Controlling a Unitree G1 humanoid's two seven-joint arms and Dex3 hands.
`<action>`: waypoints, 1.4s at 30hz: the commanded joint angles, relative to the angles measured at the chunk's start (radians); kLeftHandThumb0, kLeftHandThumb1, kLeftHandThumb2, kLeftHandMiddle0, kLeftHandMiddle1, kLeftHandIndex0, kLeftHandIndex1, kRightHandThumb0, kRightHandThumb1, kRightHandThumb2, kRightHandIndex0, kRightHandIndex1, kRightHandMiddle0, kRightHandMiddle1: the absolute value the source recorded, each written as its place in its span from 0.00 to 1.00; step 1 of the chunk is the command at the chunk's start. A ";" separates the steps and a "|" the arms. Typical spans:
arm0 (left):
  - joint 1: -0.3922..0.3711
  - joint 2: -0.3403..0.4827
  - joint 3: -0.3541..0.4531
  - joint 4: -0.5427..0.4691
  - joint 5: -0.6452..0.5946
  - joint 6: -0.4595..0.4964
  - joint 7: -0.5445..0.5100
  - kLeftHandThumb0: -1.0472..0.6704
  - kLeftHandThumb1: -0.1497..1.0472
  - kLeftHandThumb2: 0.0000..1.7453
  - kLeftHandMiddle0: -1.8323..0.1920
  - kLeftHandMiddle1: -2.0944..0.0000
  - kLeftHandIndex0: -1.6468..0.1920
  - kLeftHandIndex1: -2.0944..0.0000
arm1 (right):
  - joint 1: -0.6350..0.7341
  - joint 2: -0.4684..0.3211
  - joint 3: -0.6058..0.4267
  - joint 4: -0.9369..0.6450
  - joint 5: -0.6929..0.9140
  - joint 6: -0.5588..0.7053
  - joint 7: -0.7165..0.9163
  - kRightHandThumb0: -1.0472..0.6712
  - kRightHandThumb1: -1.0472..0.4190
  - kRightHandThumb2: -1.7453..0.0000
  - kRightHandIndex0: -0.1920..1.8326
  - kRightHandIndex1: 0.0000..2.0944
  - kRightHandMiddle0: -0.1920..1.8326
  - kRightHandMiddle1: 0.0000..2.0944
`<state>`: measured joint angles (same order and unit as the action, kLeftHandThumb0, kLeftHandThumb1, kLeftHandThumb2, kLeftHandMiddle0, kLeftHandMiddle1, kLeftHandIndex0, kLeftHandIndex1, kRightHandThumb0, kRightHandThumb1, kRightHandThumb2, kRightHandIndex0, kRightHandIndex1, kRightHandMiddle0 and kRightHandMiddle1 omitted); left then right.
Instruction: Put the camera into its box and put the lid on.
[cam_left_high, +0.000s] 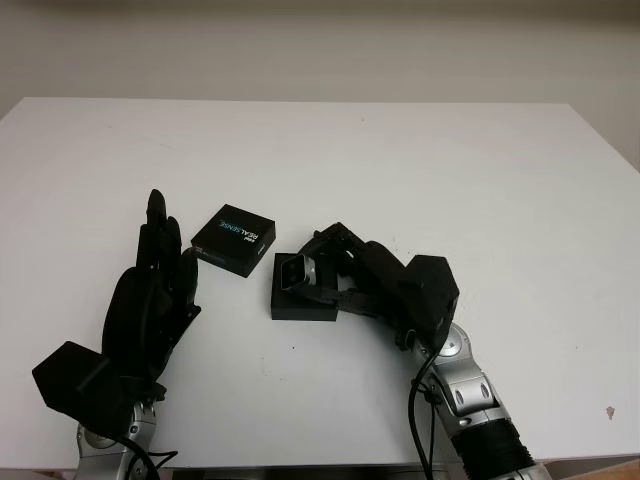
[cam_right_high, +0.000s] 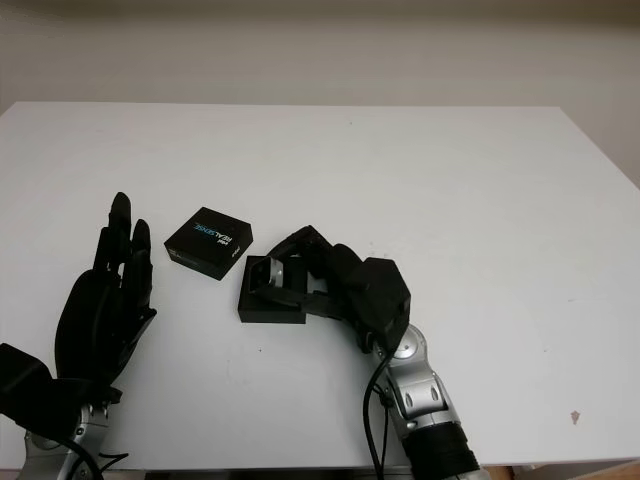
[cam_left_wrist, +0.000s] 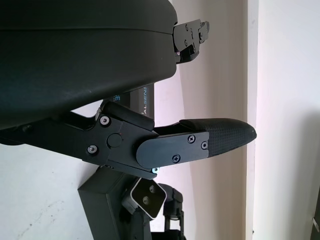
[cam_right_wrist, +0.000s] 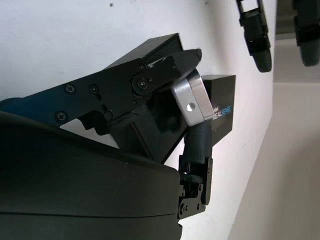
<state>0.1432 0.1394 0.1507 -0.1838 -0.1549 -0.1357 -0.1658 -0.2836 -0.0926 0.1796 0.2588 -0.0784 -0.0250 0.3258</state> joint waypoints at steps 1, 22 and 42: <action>0.005 0.002 -0.001 -0.020 0.006 -0.006 0.001 0.14 1.00 0.32 1.00 1.00 1.00 1.00 | 0.010 -0.012 0.018 0.008 -0.020 -0.026 -0.001 0.35 0.02 0.97 0.17 0.03 0.16 0.82; 0.003 0.013 0.002 -0.019 0.004 -0.008 -0.006 0.14 1.00 0.30 1.00 1.00 1.00 1.00 | -0.009 -0.085 0.022 -0.092 -0.061 0.017 0.013 0.24 0.07 0.97 0.01 0.02 0.13 0.16; 0.004 0.001 -0.008 -0.016 0.027 -0.013 0.010 0.14 1.00 0.32 1.00 1.00 1.00 1.00 | 0.097 -0.287 0.152 -0.259 -0.593 -0.517 -0.276 0.17 0.00 0.80 0.06 0.03 0.06 0.08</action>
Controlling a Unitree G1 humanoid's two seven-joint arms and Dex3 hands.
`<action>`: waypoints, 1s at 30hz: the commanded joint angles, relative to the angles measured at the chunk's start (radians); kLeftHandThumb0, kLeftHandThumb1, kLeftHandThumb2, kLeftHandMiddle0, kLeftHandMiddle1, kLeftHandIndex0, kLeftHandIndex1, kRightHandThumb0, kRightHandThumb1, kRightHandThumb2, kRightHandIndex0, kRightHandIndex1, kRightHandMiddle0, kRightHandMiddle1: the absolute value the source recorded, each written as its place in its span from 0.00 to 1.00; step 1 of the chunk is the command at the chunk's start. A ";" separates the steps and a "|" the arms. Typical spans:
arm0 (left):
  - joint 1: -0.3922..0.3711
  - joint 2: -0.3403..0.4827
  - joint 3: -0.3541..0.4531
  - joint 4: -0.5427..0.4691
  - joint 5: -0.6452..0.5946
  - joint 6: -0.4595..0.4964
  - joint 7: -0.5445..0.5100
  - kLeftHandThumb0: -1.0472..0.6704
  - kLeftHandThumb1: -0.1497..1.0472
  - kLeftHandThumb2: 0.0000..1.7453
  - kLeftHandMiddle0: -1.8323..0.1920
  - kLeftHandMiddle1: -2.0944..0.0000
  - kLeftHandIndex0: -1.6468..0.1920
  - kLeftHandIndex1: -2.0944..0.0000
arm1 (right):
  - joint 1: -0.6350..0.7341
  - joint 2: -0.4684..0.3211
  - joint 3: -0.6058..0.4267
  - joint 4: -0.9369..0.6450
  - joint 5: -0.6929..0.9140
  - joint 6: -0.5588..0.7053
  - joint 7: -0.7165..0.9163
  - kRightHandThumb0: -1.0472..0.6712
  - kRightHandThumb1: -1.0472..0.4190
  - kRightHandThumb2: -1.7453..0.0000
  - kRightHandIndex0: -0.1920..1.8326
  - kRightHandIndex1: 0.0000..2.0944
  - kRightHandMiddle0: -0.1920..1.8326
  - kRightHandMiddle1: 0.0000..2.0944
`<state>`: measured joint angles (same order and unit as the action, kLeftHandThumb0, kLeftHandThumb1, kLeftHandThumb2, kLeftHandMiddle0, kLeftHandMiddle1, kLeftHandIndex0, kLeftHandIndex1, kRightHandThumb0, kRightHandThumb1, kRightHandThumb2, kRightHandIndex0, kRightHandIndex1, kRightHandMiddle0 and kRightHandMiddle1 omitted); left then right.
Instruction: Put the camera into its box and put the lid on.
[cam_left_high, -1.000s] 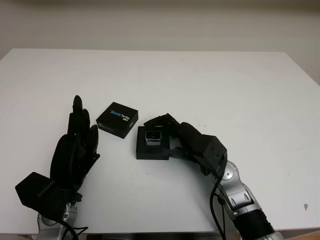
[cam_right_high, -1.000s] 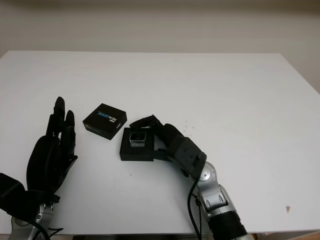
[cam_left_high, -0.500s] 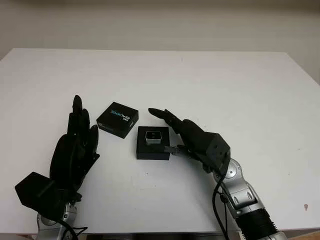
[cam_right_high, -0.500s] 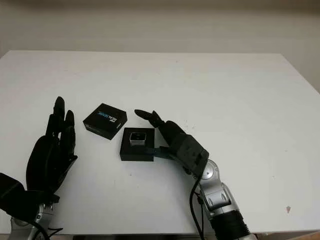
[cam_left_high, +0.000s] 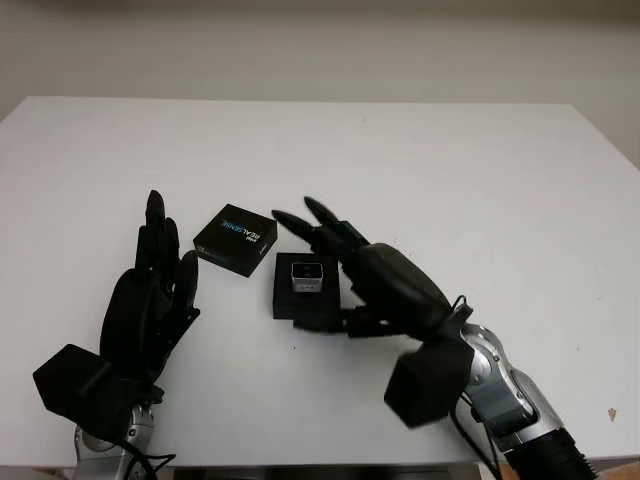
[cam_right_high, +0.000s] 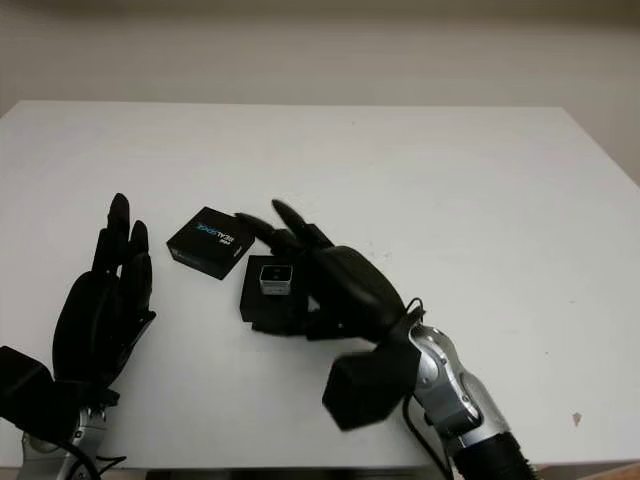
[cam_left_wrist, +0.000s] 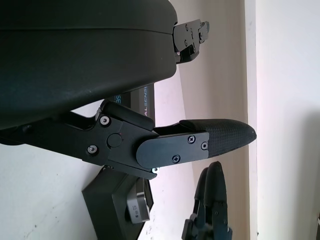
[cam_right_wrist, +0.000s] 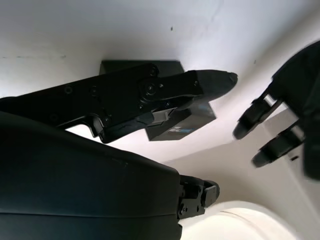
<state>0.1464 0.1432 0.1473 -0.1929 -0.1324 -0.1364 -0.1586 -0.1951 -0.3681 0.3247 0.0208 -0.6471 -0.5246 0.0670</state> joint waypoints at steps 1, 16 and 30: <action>0.000 -0.005 -0.005 -0.007 0.001 -0.012 0.002 0.14 1.00 0.32 1.00 1.00 1.00 1.00 | 0.010 -0.019 0.012 -0.022 -0.055 -0.028 -0.036 0.17 0.00 0.79 0.06 0.03 0.05 0.08; 0.009 -0.003 -0.003 -0.020 -0.004 -0.007 0.002 0.14 1.00 0.32 1.00 1.00 1.00 1.00 | -0.017 -0.052 0.064 -0.013 -0.194 0.032 -0.006 0.13 0.00 0.75 0.02 0.02 0.03 0.04; 0.022 -0.015 -0.015 -0.045 0.005 0.006 0.020 0.14 1.00 0.31 1.00 1.00 1.00 1.00 | -0.038 -0.041 0.083 -0.039 0.210 0.215 0.453 0.16 0.00 0.79 0.01 0.02 0.01 0.02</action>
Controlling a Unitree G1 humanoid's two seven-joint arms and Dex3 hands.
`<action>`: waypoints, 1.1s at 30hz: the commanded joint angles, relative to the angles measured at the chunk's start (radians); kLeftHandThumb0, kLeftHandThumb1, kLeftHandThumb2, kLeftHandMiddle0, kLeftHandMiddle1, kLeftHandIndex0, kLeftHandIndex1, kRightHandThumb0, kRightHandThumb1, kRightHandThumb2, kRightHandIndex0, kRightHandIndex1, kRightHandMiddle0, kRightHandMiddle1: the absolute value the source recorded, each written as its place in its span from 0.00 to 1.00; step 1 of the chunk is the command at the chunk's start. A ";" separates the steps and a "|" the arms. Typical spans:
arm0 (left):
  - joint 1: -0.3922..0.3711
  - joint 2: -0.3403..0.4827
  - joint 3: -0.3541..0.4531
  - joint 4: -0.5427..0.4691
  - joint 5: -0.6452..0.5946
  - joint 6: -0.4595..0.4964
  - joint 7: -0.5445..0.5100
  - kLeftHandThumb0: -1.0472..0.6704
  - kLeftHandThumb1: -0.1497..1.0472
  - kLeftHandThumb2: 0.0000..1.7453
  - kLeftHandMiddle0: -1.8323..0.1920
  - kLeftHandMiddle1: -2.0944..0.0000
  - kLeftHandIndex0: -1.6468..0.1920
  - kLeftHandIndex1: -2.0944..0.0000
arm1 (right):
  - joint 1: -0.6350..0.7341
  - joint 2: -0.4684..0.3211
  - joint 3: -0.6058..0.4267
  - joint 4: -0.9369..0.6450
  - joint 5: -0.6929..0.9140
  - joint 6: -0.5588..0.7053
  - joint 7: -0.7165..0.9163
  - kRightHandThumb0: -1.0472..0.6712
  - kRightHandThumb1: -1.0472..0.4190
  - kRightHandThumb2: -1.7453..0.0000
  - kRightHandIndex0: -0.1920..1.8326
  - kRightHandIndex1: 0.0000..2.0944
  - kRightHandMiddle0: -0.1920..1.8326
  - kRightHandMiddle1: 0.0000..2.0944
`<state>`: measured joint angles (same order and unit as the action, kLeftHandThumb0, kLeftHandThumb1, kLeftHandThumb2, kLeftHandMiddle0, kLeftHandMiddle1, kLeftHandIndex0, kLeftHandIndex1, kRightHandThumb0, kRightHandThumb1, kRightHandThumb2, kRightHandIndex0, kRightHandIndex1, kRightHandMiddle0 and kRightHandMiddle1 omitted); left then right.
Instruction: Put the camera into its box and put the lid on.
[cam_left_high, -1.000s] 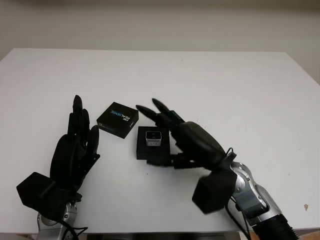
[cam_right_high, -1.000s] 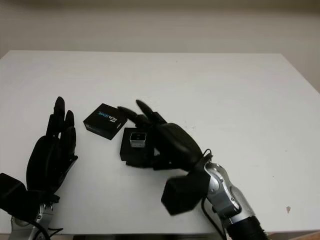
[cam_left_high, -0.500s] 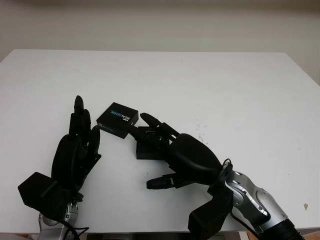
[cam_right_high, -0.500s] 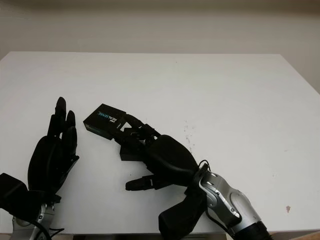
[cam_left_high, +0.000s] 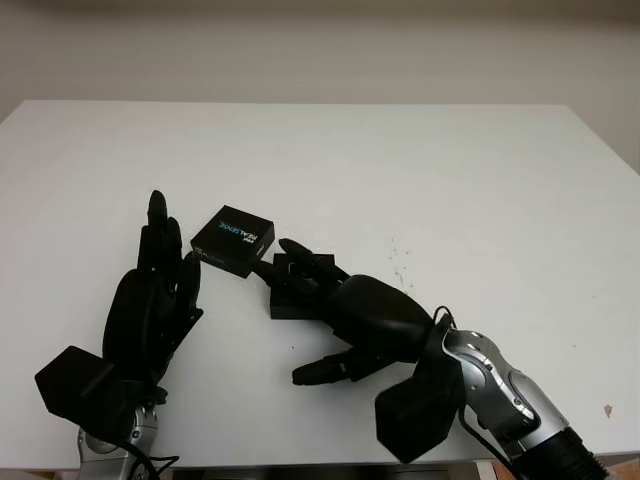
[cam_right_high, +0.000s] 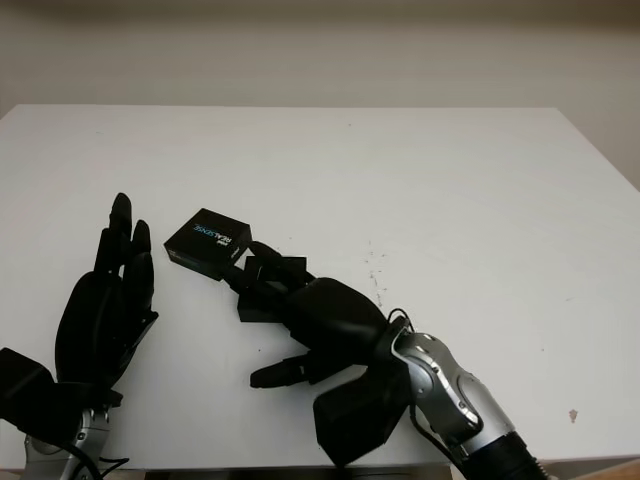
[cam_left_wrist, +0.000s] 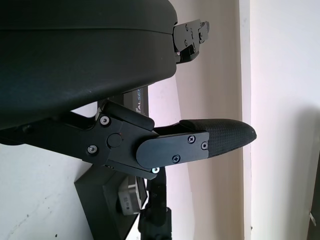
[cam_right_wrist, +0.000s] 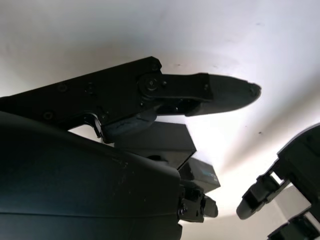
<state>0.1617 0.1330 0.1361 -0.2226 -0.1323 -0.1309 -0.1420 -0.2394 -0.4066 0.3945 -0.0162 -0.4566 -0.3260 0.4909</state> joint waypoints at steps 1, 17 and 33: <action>0.007 -0.006 -0.004 -0.013 0.005 -0.003 0.003 0.14 1.00 0.31 1.00 1.00 1.00 1.00 | 0.008 -0.004 0.012 -0.007 0.041 0.029 0.050 0.17 0.00 0.80 0.01 0.02 0.01 0.02; 0.014 -0.017 -0.008 -0.017 0.008 -0.007 0.012 0.14 1.00 0.31 1.00 1.00 1.00 1.00 | 0.026 -0.041 0.020 -0.091 0.137 0.177 0.226 0.17 0.00 0.79 0.03 0.03 0.00 0.01; 0.006 -0.011 0.001 -0.013 0.004 -0.011 0.009 0.15 1.00 0.31 1.00 1.00 1.00 1.00 | 0.002 0.090 -0.147 -0.036 0.280 0.211 -0.009 0.15 0.00 0.76 0.00 0.00 0.00 0.00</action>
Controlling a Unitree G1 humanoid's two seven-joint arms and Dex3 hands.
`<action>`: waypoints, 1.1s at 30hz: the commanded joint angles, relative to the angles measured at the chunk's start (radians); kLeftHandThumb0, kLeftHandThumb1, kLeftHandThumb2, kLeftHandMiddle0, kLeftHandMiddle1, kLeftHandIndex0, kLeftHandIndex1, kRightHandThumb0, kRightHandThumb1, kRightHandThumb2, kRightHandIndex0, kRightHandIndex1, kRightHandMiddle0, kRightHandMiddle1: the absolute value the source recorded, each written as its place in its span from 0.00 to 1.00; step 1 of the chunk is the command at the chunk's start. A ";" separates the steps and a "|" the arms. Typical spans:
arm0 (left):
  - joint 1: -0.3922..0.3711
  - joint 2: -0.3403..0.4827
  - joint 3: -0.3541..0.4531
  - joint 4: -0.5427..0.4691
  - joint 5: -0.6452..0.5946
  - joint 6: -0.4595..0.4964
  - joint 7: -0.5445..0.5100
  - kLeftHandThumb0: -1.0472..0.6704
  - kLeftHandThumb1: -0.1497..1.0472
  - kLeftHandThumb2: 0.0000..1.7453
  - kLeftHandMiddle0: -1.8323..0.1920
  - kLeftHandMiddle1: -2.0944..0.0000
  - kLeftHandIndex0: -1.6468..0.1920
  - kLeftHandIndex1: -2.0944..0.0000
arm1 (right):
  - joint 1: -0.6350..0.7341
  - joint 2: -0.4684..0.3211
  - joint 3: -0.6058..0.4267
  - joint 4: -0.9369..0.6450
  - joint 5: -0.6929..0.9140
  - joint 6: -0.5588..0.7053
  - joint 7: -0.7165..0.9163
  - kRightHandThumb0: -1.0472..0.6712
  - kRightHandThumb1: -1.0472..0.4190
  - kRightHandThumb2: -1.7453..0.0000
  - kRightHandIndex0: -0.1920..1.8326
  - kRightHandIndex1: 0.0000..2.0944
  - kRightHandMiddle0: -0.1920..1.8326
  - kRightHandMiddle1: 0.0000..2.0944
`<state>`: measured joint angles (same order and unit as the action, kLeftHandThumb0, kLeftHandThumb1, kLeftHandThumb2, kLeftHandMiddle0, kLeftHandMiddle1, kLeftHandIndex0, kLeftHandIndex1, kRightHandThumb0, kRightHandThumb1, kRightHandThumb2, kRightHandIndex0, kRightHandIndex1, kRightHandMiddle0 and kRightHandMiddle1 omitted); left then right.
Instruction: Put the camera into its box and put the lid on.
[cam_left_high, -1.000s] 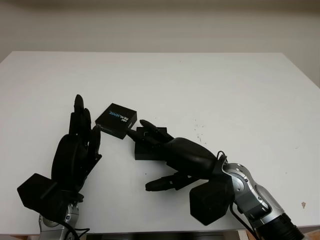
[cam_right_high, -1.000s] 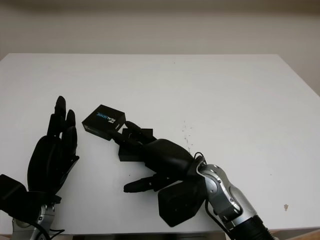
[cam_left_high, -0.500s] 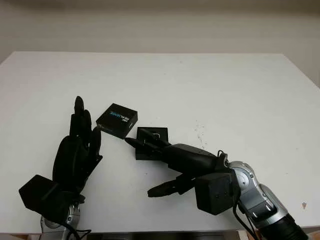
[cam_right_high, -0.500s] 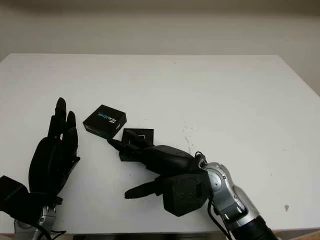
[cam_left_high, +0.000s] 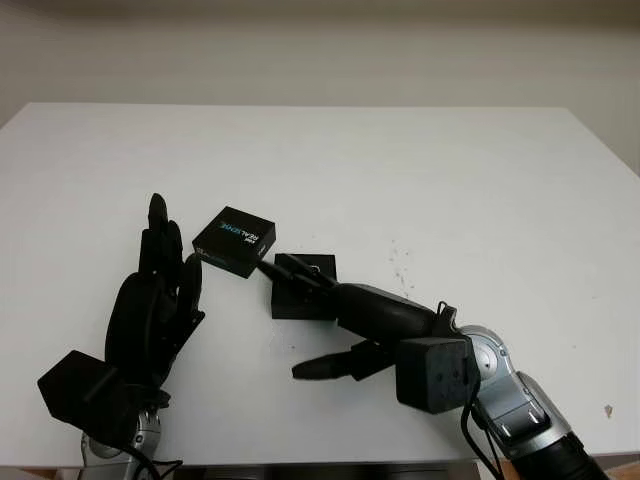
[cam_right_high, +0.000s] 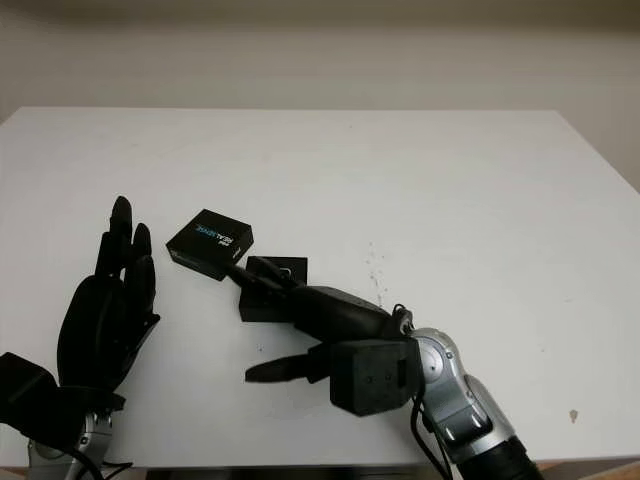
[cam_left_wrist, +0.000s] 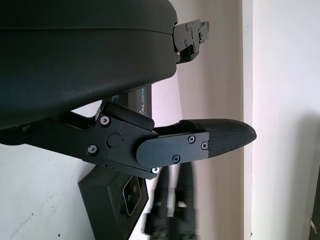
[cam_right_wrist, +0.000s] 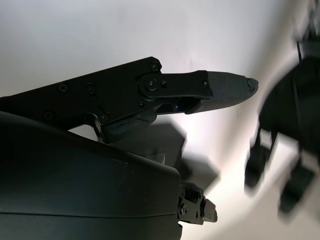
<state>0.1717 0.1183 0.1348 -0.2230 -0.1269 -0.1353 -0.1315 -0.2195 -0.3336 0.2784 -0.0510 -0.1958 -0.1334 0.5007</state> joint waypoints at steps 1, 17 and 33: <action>-0.008 0.007 0.004 -0.011 0.001 -0.009 -0.001 0.15 1.00 0.31 1.00 1.00 1.00 1.00 | -0.030 0.031 -0.061 -0.005 0.051 0.053 -0.034 0.15 0.00 0.76 0.00 0.00 0.00 0.00; -0.138 0.114 0.084 0.057 0.025 -0.008 -0.004 0.23 1.00 0.17 0.97 0.97 0.98 0.99 | -0.198 0.122 -0.316 0.128 0.391 0.243 -0.116 0.22 0.00 0.71 0.00 0.00 0.00 0.00; -0.387 0.600 0.021 0.247 0.320 -0.013 -0.255 0.27 0.91 0.02 0.76 0.97 0.78 0.94 | -0.270 0.080 -0.421 0.258 0.485 0.414 -0.091 0.24 0.00 0.60 0.00 0.00 0.00 0.00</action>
<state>-0.1770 0.6790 0.1827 0.0105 0.1793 -0.1363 -0.3596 -0.4651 -0.2385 -0.1300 0.1961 0.2776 0.2718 0.4060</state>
